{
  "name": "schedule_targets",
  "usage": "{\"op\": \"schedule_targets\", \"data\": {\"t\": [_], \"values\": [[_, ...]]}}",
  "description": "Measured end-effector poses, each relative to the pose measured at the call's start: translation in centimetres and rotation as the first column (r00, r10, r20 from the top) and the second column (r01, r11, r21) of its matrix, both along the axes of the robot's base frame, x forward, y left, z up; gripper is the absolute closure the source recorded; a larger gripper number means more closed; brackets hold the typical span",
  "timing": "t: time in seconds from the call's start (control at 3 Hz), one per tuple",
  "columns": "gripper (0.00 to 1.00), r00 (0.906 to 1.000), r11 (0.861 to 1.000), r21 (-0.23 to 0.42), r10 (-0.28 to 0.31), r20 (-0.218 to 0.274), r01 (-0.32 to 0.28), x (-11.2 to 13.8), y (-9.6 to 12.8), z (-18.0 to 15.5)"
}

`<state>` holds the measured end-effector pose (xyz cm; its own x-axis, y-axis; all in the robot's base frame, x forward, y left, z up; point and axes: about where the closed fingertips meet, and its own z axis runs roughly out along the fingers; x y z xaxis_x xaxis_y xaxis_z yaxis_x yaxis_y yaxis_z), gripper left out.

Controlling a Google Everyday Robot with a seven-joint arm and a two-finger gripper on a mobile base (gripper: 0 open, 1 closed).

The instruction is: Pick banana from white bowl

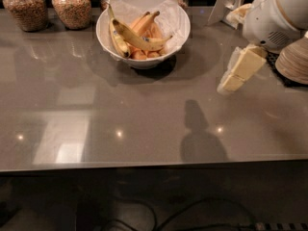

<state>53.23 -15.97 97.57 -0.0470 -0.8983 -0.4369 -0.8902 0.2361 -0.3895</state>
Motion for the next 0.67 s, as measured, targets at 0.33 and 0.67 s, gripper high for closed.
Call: {"op": "schedule_targets", "data": {"t": [0.33, 0.67], "values": [[0.00, 0.9930, 0.990, 0.121, 0.065, 0.098, -0.077, 6.10, 4.04, 1.04], [0.00, 0.9930, 0.990, 0.121, 0.065, 0.098, -0.077, 6.10, 4.04, 1.04]]}}
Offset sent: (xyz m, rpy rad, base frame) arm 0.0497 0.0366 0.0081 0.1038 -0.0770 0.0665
